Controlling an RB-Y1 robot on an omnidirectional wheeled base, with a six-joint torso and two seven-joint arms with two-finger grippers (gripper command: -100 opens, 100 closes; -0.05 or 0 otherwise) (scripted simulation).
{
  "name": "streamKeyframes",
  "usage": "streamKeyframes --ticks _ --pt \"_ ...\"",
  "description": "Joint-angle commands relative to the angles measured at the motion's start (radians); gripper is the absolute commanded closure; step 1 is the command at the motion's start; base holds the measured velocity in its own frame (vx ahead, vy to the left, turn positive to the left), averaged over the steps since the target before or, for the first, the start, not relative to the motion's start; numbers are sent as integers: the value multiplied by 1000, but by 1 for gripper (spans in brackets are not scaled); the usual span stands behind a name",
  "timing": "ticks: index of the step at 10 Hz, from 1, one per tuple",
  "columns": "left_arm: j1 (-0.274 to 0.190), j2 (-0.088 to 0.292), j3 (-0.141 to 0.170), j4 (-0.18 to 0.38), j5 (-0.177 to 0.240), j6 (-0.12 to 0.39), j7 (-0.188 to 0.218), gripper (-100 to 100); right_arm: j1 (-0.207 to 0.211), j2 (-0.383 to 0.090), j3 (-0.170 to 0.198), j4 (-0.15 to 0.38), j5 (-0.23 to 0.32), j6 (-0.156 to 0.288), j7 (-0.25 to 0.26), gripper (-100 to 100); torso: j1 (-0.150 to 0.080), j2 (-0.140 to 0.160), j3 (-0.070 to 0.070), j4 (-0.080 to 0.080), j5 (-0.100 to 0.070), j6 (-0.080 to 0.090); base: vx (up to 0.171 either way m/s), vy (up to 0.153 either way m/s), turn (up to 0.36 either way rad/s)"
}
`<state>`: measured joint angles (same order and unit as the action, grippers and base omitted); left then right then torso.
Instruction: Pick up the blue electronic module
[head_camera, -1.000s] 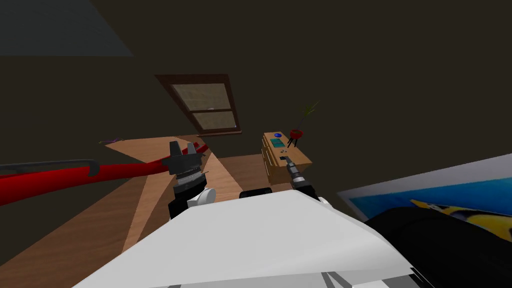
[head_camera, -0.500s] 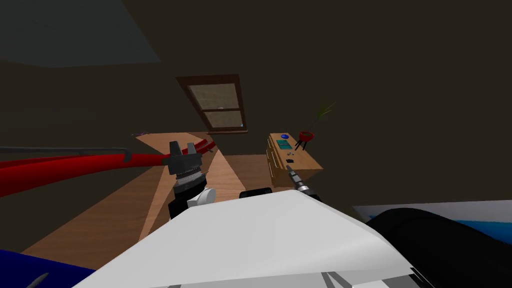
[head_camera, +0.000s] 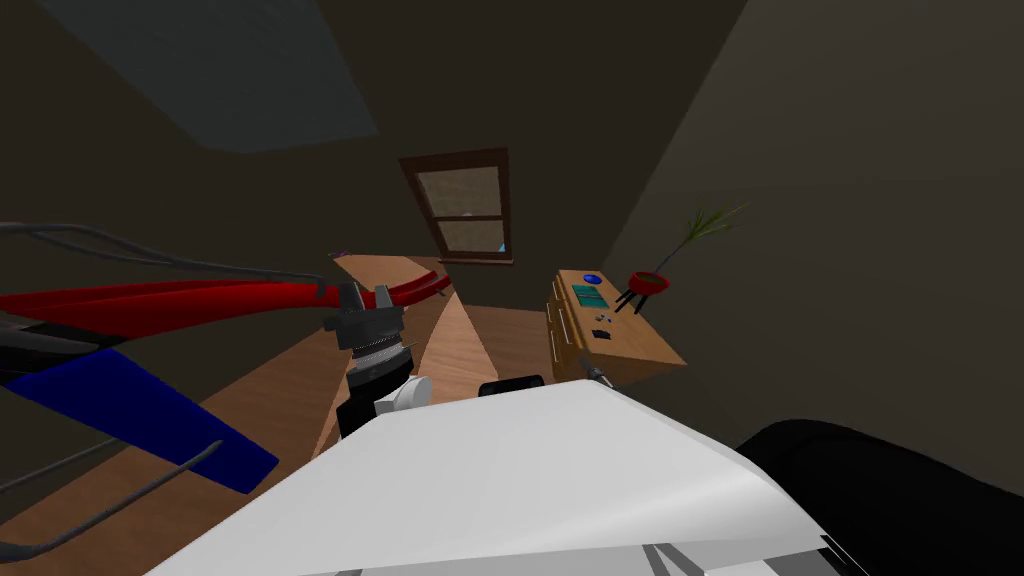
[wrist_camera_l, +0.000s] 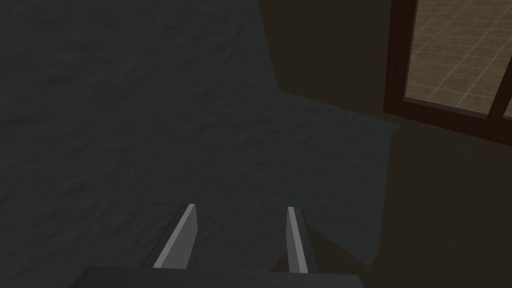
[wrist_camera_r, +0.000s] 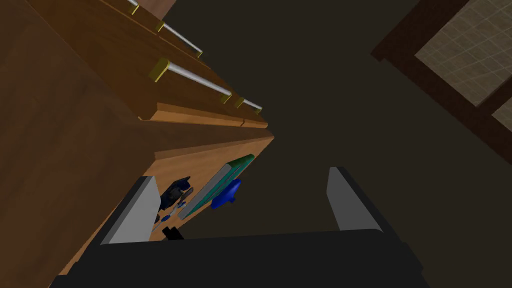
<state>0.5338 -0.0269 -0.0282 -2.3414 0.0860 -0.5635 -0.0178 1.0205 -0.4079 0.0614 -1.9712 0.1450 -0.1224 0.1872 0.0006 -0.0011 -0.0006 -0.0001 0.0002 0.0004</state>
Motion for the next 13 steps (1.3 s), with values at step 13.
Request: streamKeyframes --ticks 13 --pt "0 0 0 0 0 0 0 0 251 -217 77 231 198 108 160 -100 -3 -2 -1 0 0 0 36 1 281"
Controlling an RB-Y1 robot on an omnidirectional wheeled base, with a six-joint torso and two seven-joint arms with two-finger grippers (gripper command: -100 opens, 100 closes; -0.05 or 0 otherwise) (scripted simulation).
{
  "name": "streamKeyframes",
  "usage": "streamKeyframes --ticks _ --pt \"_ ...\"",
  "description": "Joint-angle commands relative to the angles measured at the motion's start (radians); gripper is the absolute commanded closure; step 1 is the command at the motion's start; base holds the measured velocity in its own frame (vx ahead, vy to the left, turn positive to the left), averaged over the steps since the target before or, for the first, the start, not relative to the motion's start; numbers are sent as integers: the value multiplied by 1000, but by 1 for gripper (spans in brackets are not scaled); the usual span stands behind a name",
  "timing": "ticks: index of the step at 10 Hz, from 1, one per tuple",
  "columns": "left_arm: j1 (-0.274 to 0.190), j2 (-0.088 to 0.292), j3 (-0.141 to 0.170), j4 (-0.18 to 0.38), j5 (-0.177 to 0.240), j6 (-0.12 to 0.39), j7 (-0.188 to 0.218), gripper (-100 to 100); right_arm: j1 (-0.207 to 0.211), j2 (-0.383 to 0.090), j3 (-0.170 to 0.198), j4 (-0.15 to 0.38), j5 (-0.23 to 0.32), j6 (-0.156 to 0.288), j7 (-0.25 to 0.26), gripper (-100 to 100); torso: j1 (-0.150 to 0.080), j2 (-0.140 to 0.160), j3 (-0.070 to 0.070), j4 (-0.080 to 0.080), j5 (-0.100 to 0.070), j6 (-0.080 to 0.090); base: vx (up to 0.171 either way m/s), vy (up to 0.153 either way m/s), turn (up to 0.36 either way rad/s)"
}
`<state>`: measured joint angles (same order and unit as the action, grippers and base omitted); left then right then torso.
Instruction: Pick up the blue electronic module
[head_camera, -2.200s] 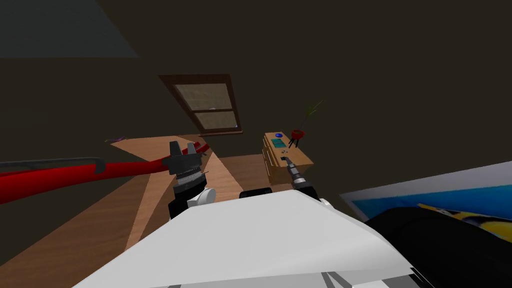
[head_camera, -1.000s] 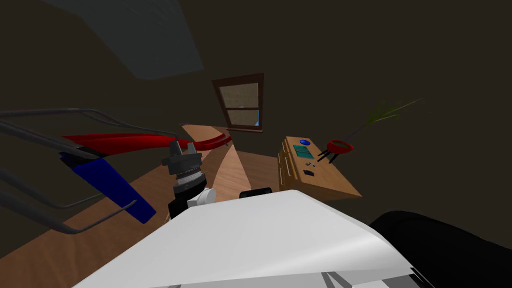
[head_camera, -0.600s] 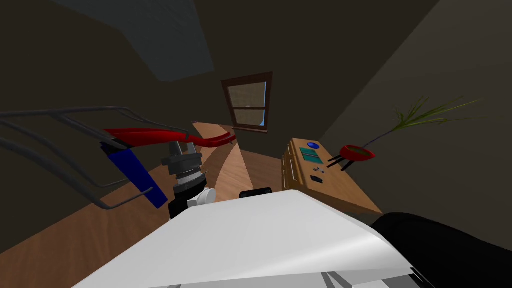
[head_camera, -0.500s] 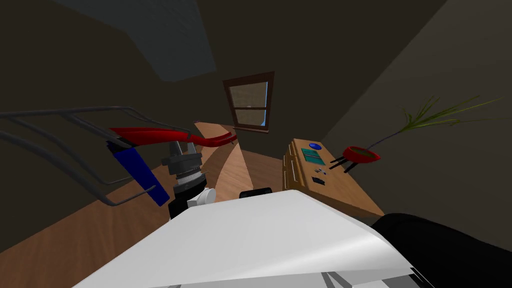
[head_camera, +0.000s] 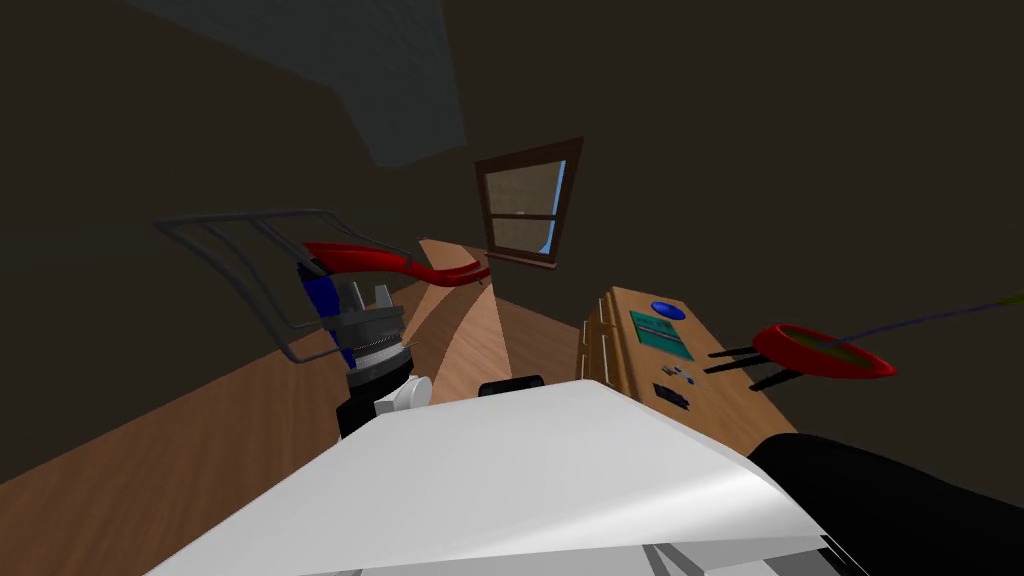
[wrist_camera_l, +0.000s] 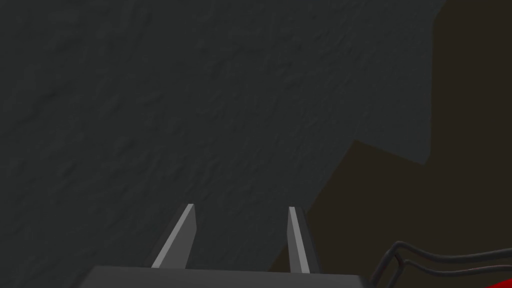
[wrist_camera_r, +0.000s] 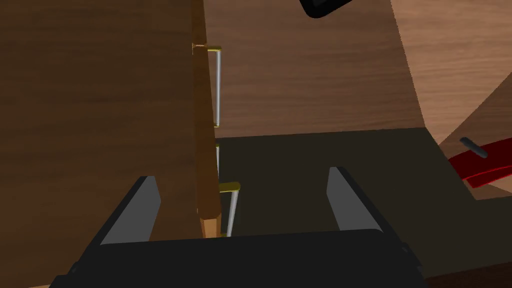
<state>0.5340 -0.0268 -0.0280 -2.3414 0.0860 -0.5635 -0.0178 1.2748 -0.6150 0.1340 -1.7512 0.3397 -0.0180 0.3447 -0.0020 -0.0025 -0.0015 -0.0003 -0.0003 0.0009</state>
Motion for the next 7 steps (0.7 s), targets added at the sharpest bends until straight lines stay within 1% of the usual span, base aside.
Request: streamKeyframes --ticks 1,3,4,5,6,7 --pt "0 0 0 0 0 0 0 0 27 -42 15 41 32 14 24 -100 0 0 0 0 0 0 47 -21 363" --pt "0 0 0 0 0 0 0 0 83 -99 36 98 89 31 66 -100 -1 -1 -1 0 0 -1 73 -57 422" --pt "0 0 0 0 0 0 0 0 83 -105 36 98 89 31 66 -100 -3 -2 -1 -1 0 -1 48 -58 317" --pt "0 0 0 0 0 0 0 0 109 -134 46 125 117 37 85 -100 -2 -1 -1 0 0 0 37 -52 378" --pt "0 0 0 0 0 0 0 0 109 -134 46 125 117 37 85 -100 -1 -1 0 0 0 0 28 -43 177" --pt "0 0 0 0 0 0 0 0 131 -162 56 150 144 41 104 -100 0 0 0 0 0 0 39 -40 312"
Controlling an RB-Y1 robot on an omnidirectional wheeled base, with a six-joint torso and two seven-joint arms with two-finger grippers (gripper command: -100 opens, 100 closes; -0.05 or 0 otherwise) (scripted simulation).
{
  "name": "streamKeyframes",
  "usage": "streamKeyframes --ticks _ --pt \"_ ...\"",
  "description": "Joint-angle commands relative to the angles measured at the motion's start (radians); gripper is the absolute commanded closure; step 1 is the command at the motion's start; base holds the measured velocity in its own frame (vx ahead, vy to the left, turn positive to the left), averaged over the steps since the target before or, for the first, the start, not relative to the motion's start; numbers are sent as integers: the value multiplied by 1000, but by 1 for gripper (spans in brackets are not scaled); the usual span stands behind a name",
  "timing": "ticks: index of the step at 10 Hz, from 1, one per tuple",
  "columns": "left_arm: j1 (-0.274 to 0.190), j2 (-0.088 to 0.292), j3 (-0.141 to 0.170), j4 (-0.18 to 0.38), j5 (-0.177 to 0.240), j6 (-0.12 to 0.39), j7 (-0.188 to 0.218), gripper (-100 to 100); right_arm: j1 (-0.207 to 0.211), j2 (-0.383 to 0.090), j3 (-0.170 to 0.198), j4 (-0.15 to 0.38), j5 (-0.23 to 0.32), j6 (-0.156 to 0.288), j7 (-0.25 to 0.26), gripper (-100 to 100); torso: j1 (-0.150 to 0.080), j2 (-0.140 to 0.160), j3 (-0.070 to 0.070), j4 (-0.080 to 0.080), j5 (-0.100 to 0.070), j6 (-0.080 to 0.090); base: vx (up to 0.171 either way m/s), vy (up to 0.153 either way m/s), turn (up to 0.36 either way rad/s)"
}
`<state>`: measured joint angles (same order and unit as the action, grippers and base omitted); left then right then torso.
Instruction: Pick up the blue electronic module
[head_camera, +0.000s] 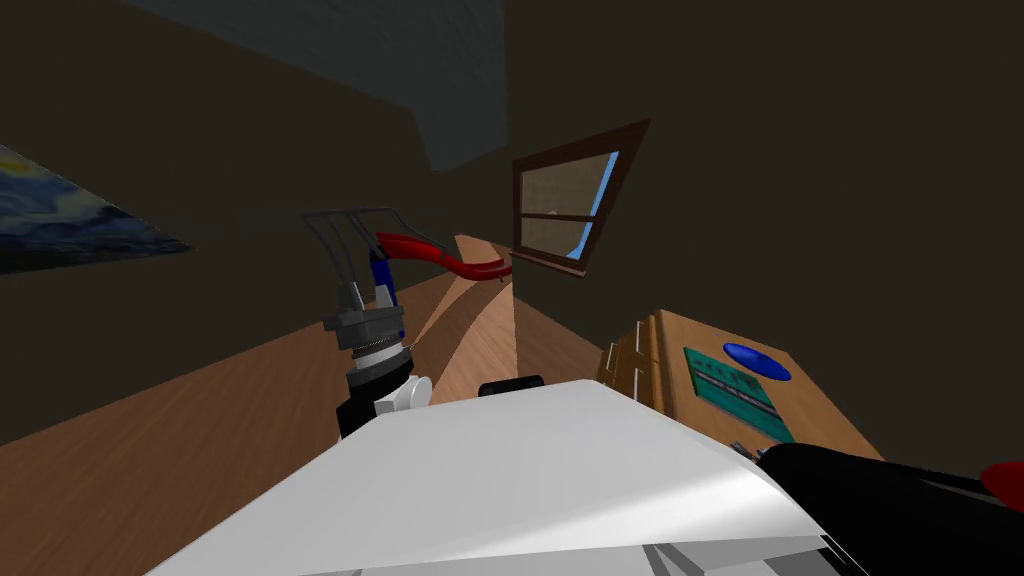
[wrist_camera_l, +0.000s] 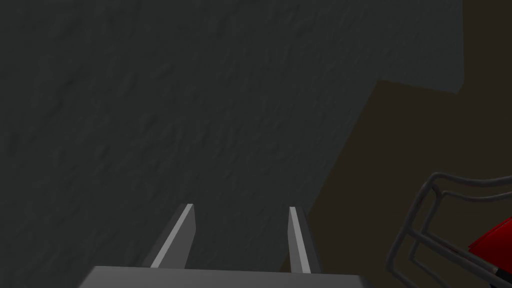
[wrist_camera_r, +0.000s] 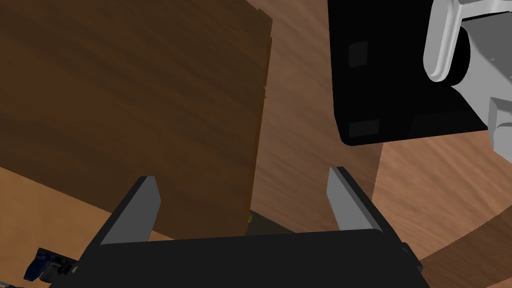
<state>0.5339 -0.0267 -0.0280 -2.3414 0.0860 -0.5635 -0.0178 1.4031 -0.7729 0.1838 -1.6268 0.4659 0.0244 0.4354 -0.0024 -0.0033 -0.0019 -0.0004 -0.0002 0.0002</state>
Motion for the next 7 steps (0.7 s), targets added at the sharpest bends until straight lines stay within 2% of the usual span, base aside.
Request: streamKeyframes --ticks 1,2,5,7 --pt "0 0 0 0 0 0 0 0 23 -31 17 49 44 1 31 -100 0 0 0 0 0 0 48 -71 394" --pt "0 0 0 0 0 0 0 0 23 -31 17 49 44 1 31 -100 -2 -1 0 0 0 0 31 -62 210" --pt "0 0 0 0 0 0 0 0 66 -100 50 103 115 -2 77 -100 -1 0 0 0 0 1 22 -64 350" --pt "0 0 0 0 0 0 0 0 77 -136 71 126 154 -11 101 -100 -3 0 0 0 -1 1 11 -91 324"
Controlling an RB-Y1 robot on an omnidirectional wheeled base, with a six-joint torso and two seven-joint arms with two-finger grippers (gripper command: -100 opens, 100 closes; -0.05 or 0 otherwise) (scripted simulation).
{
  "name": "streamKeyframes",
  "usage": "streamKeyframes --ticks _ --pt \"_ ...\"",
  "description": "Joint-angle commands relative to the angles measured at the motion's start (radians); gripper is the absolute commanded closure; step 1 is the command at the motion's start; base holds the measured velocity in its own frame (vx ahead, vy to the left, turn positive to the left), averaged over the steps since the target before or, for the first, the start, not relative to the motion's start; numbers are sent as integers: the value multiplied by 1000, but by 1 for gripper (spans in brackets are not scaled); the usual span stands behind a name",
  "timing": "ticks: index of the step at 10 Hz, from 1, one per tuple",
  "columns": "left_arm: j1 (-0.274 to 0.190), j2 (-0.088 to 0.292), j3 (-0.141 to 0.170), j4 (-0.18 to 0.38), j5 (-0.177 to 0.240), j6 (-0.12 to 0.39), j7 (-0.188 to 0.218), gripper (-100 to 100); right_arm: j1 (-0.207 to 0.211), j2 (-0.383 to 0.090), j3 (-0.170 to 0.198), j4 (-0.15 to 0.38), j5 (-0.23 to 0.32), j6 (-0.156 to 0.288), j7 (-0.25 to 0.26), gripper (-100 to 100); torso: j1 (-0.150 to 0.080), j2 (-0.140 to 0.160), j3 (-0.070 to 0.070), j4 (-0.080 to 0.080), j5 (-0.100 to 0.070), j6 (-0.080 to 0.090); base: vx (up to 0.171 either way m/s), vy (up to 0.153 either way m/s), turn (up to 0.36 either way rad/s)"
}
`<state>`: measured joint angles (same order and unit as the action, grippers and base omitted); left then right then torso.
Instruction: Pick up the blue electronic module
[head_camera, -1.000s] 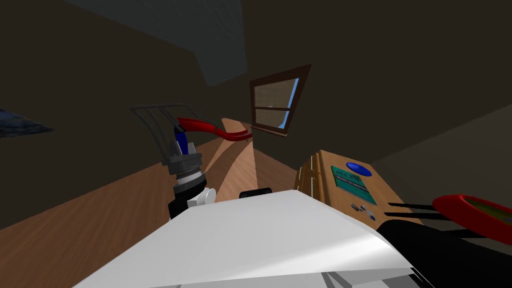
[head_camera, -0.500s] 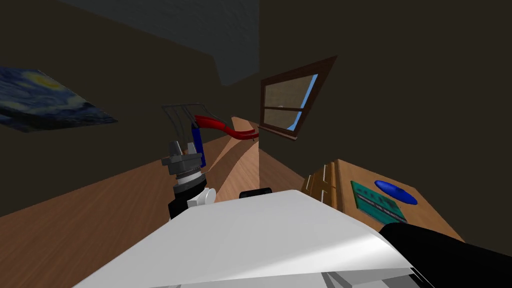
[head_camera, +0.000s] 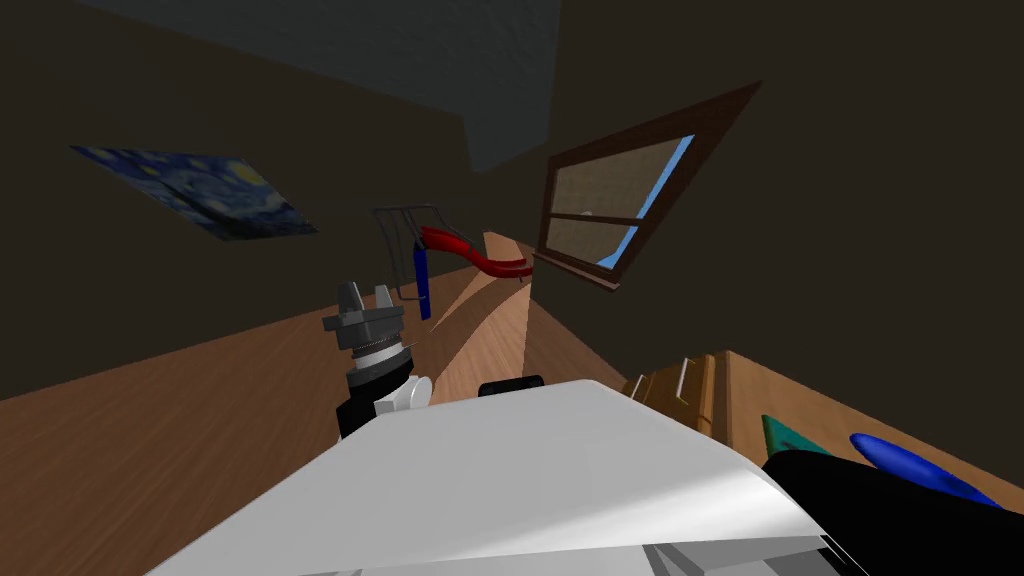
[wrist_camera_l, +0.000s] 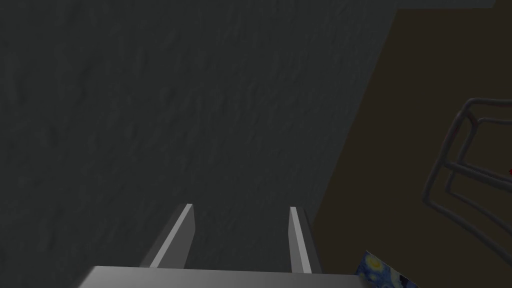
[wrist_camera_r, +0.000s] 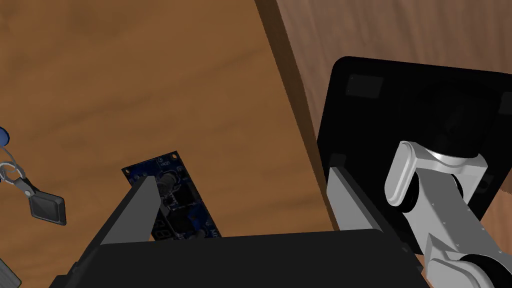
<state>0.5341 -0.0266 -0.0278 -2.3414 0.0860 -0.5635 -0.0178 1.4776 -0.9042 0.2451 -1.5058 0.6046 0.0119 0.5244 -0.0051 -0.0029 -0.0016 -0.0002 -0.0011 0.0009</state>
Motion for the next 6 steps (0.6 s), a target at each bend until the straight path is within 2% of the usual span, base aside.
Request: streamKeyframes --ticks 1,3,4,5,6 --pt "0 0 0 0 0 0 0 0 2 -19 20 11 32 -4 21 -100 0 0 0 0 0 0 5 -80 296" --pt "0 0 0 0 0 0 0 0 -20 -62 54 16 78 -29 42 -100 0 0 0 0 0 0 -9 -96 317" --pt "0 0 0 0 0 0 0 0 -38 -71 69 9 92 -43 47 -100 0 1 0 0 0 0 -40 -51 171" --pt "0 0 0 0 0 0 0 0 -28 -73 61 8 78 -31 39 -100 2 2 1 1 0 1 -20 -19 34" --pt "0 0 0 0 0 0 0 0 -30 -76 63 6 79 -33 39 0 5 2 1 1 1 2 -2 -6 -5"
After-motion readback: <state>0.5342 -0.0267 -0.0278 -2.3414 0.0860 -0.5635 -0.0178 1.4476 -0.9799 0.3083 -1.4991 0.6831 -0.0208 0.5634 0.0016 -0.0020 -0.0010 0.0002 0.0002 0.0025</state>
